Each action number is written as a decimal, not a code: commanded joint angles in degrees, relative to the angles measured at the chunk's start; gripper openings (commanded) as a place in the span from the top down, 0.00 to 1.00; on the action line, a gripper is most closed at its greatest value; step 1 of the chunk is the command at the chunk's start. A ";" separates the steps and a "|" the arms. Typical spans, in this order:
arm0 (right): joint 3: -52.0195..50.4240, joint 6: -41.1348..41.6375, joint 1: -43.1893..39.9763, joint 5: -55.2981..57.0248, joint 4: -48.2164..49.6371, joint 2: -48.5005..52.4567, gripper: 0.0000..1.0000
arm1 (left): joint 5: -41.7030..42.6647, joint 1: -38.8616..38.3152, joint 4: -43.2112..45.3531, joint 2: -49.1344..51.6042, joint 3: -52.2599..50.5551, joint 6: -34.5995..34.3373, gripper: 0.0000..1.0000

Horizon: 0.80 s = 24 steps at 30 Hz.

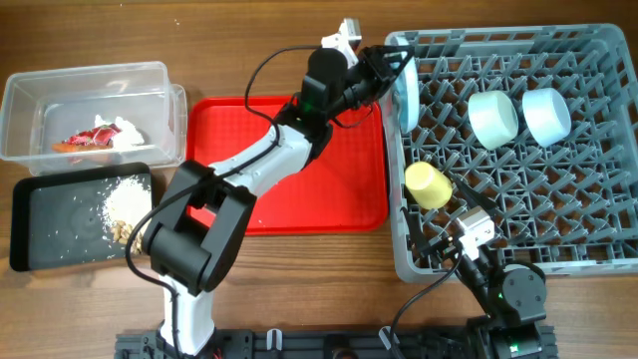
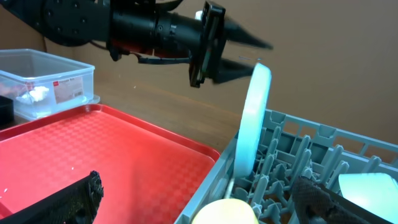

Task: Sort waste into correct bins and load items into the dishwasher rack
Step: 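Carry the empty plate to the rack and stand it upright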

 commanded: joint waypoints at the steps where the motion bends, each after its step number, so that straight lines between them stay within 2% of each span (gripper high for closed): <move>1: -0.07 -0.26 -0.24 -0.76 0.28 -0.46 0.00 | 0.50 2.03 -12.57 -7.10 0.44 8.11 0.01; 4: -0.07 -0.28 -0.22 -0.76 0.28 -0.46 0.00 | 0.52 3.72 -26.08 -13.49 0.42 16.90 0.00; 7: -0.07 -0.28 -0.24 -0.76 0.28 -0.46 0.00 | 0.42 5.57 -41.81 -22.45 0.44 29.57 0.00; 10: -0.07 -0.31 -0.24 -0.76 0.28 -0.46 0.00 | -5.88 7.43 -60.85 -32.74 0.42 40.28 0.00; 13: -0.07 -0.31 -0.22 -0.76 0.28 -0.46 0.00 | -8.81 7.43 -71.84 -40.04 0.42 41.66 0.00; 16: -0.07 -0.31 -0.22 -0.76 0.28 -0.46 0.00 | -9.20 7.43 -80.24 -45.77 0.42 41.68 0.00; 18: -0.07 -0.28 -0.24 -0.76 0.28 -0.46 0.00 | -15.58 8.24 -86.95 -49.55 0.42 44.22 0.00; 21: -0.07 -0.28 -0.22 -0.76 0.28 -0.46 0.00 | -22.47 9.60 -88.80 -53.68 0.42 46.53 0.00; 24: -0.07 -0.28 -0.24 -0.76 0.28 -0.46 0.00 | -26.16 11.37 -88.41 -57.40 0.28 55.04 0.00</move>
